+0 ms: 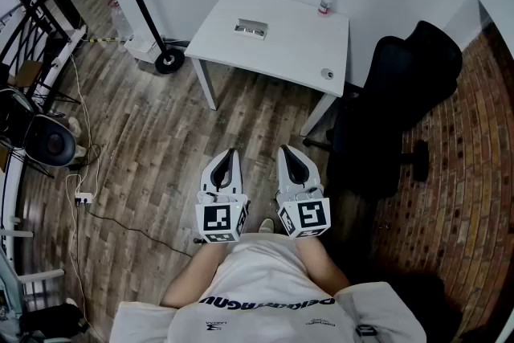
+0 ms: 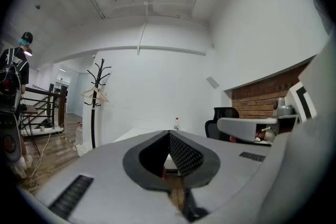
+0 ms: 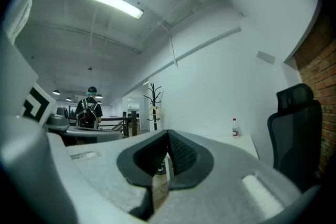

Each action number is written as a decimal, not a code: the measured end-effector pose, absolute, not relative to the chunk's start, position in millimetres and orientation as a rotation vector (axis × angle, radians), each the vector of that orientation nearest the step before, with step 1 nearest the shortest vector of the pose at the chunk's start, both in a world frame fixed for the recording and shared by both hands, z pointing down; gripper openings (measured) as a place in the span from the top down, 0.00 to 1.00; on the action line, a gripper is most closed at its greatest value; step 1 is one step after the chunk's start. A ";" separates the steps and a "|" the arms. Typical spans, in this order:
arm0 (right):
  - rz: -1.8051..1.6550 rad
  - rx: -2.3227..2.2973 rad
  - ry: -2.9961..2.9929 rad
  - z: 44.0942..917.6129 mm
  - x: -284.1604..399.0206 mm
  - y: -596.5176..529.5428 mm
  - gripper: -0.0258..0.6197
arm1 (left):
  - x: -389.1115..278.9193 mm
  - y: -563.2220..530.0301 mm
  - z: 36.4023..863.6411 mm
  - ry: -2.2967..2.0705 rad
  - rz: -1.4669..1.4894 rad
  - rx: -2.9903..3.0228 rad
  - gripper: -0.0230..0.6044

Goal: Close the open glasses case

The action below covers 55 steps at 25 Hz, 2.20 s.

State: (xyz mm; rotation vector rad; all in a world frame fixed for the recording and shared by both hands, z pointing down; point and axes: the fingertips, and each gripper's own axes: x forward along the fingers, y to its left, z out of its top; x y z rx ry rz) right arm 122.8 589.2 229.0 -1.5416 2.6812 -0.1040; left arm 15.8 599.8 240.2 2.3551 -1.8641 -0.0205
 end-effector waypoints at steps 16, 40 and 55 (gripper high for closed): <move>-0.159 -1.461 2.681 241.6 168.7 576.1 0.96 | 64.4 599.9 266.0 -1.884 0.061 2.315 0.97; -0.168 -1.596 2.664 266.0 81.3 329.4 0.96 | -28.0 335.9 291.3 -1.774 -0.001 2.310 0.97; -0.260 -1.840 2.541 252.8 10.8 130.6 0.96 | -93.5 119.7 272.2 -1.529 0.037 2.425 0.97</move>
